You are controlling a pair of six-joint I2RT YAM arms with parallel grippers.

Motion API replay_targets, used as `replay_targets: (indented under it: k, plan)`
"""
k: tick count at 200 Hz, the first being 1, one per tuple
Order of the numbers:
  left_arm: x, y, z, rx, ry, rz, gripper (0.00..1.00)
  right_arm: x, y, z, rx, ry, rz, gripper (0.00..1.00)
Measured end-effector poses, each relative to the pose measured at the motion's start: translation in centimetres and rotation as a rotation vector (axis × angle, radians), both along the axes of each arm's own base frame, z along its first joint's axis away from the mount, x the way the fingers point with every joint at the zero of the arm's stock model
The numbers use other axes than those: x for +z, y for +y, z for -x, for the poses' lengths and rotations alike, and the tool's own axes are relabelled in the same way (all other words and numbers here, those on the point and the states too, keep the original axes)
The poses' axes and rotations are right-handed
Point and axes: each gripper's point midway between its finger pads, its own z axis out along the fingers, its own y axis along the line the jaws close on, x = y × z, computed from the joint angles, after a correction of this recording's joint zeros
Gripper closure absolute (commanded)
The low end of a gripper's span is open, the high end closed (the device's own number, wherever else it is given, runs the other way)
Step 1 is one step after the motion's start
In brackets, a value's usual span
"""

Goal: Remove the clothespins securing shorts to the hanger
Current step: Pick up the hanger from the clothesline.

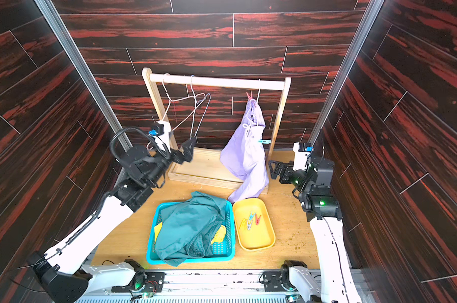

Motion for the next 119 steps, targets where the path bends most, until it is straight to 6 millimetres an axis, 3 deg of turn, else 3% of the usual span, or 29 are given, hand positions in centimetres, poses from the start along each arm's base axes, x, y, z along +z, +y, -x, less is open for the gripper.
replay_targets:
  k: [45,84,119]
  plan:
    - [0.3,-5.3,1.6,-0.118,-0.019,-0.036,0.01,0.0,-0.9,-0.1,0.014,0.003,-0.083,0.02]
    - [-0.9,-8.5,0.5,-0.137,0.018,-0.07,0.02,-1.7,-2.7,-0.3,0.007,0.035,-0.206,0.02]
    - [-2.1,-11.5,-0.7,-0.16,0.061,-0.081,0.03,-2.2,-1.9,-0.1,0.065,0.048,-0.293,0.02]
